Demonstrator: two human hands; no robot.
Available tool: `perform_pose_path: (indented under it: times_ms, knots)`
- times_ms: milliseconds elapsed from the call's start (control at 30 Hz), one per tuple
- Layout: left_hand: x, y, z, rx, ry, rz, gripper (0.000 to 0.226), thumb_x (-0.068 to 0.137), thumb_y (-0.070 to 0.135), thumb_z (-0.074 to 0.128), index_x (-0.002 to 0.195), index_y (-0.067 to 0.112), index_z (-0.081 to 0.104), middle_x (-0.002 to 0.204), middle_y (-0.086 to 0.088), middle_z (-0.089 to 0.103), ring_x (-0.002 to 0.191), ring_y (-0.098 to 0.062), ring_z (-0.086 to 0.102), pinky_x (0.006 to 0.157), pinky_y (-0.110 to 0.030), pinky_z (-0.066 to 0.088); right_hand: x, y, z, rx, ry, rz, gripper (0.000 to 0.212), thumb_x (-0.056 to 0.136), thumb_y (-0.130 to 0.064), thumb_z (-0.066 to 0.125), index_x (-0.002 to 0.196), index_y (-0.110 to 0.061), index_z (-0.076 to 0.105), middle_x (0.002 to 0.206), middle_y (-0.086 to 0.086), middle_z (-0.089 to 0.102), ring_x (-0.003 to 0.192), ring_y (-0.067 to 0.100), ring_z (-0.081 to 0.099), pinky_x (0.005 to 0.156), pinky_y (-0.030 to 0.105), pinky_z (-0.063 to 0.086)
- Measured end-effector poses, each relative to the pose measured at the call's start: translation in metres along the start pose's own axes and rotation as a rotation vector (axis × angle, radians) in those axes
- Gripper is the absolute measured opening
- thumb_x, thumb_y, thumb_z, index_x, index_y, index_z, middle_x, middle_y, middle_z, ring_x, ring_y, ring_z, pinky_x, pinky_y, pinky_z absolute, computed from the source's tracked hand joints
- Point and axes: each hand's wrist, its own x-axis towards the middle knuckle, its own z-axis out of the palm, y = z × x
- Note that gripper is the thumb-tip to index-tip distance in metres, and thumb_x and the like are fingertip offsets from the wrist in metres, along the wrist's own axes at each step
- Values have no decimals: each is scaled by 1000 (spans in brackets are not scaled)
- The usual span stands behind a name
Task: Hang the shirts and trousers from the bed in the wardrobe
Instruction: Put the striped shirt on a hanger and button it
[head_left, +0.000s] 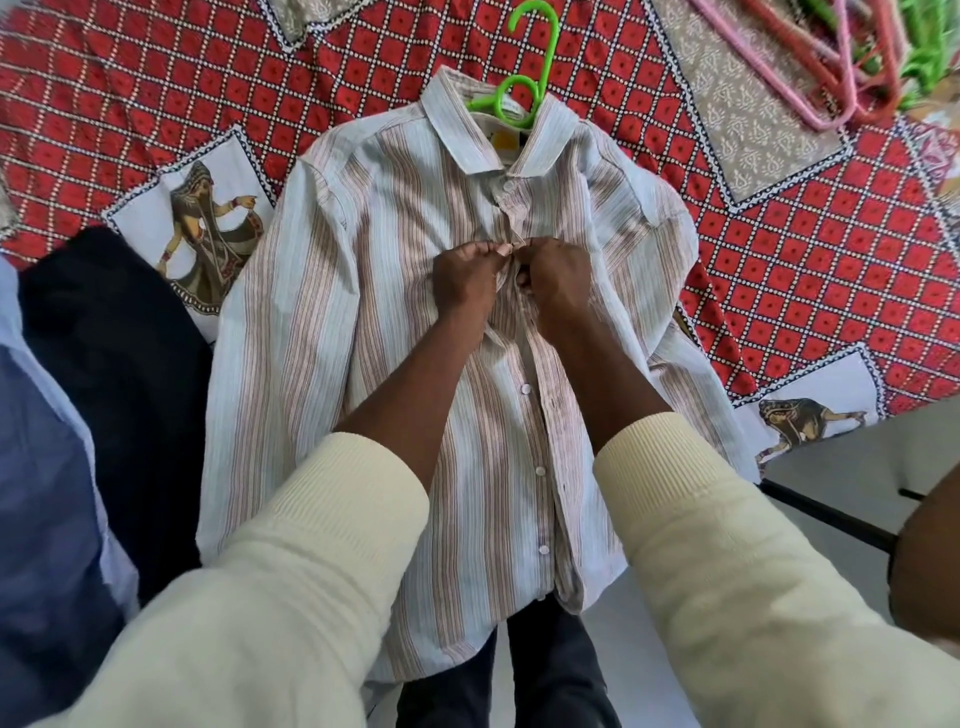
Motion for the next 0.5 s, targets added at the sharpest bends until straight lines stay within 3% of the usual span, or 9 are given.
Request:
perform_pose_path:
  times_ms: [233, 500]
  knots:
    - [1, 0, -4, -7, -43, -24, 6, 80, 16, 79, 84, 15, 74, 80, -1, 76, 78, -19, 72, 80, -33, 59, 1, -4, -13, 137, -120, 106, 21, 84, -2, 57, 63, -3, 59, 54, 11, 54, 42, 19, 49, 41, 24, 30]
    - [6, 8, -9, -57, -125, -125, 22, 65, 13, 83, 84, 4, 76, 80, -13, 75, 81, -33, 74, 85, -49, 58, 10, -2, -20, 194, -228, 80, 16, 84, 4, 58, 68, 1, 62, 57, 12, 61, 47, 20, 56, 44, 25, 40]
